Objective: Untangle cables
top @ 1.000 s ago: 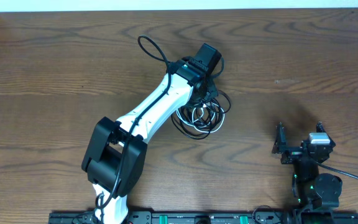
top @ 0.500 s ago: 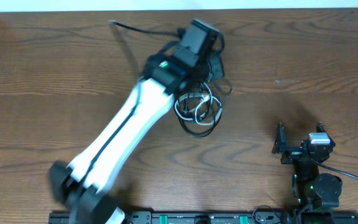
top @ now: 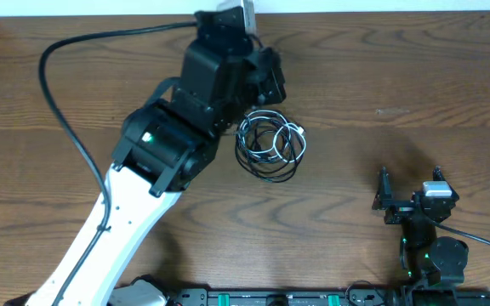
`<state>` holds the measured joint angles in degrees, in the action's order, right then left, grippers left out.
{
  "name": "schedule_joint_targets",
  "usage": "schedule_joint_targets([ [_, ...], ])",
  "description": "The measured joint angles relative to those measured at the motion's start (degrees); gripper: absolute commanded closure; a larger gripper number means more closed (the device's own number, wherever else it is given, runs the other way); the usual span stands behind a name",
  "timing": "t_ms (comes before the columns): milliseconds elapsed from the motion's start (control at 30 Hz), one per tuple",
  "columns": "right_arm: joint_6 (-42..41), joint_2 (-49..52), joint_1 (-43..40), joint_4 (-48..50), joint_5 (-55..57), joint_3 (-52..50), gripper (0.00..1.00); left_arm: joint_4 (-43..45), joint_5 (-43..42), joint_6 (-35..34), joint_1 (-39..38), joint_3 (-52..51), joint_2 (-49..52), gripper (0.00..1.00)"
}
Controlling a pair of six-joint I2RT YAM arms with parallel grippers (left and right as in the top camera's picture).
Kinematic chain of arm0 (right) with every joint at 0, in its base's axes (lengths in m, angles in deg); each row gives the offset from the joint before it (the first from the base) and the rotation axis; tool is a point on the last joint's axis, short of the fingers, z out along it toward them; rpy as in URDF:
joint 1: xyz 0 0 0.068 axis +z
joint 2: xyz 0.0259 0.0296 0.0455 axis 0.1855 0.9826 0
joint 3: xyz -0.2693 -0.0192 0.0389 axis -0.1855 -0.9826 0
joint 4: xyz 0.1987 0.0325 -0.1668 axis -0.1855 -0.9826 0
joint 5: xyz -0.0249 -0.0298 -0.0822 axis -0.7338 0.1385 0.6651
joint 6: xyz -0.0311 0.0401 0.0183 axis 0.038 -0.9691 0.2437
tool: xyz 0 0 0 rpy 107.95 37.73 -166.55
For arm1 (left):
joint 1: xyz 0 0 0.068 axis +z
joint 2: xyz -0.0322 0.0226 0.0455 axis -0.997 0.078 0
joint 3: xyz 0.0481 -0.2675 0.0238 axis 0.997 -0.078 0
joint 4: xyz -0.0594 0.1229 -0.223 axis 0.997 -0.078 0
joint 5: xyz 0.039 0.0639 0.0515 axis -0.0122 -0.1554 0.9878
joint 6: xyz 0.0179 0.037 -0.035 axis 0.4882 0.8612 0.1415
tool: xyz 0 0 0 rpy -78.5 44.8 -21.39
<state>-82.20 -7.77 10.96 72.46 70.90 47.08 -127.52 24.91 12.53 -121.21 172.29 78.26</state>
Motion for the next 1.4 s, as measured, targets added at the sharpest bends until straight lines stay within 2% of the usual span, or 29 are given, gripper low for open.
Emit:
schedule_joint_targets([
  [333, 0.02, 0.0, 0.0, 0.0, -0.02, 0.0, 0.01, -12.5, 10.86, 1.44, 0.52, -0.02, 5.51, 0.92],
  [500, 0.02, 0.0, 0.0, -0.02, -0.02, 0.0, 0.01, -16.61, 13.6, 0.92, 5.6, -0.02, 6.91, 0.92],
  [600, 0.02, 0.0, 0.0, 0.0, -0.02, 0.0, 0.01, -19.63, 14.34, -0.76, 10.6, -0.02, 6.95, 0.83],
  [633, 0.02, 0.0, 0.0, 0.0, -0.02, 0.0, 0.01, -20.68, 14.56, -1.49, 12.13, -0.02, 6.95, 0.72],
  [700, 0.02, 0.0, 0.0, 0.0, -0.02, 0.0, 0.01, -22.6, 14.91, -2.19, 15.08, -0.02, 6.95, 0.68],
  [967, 0.02, 0.0, 0.0, 0.0, -0.02, 0.0, 0.01, -28.63, 14.38, -4.42, 19.78, -0.02, 6.95, 0.49],
  [1067, 0.02, 0.0, 0.0, 0.0, -0.02, 0.0, 0.01, -29.38, 11.56, -4.11, 19.78, -0.44, 6.95, 0.49],
  [1267, 0.02, 0.0, 0.0, 0.0, -0.02, 0.0, 0.01, -29.24, 2.62, 1.77, 17.64, -5.05, 8.72, 0.46],
  [1367, 0.02, 0.0, 0.0, 0.0, -0.02, 0.0, 0.01, -28.37, 1.03, 4.15, 16.02, -6.75, 11.8, 0.46],
  [1400, 0.02, 0.0, 0.0, 0.0, -0.02, 0.0, 0.01, -27.82, 0.63, 5.01, 15.5, -7.04, 13.16, 0.42],
])
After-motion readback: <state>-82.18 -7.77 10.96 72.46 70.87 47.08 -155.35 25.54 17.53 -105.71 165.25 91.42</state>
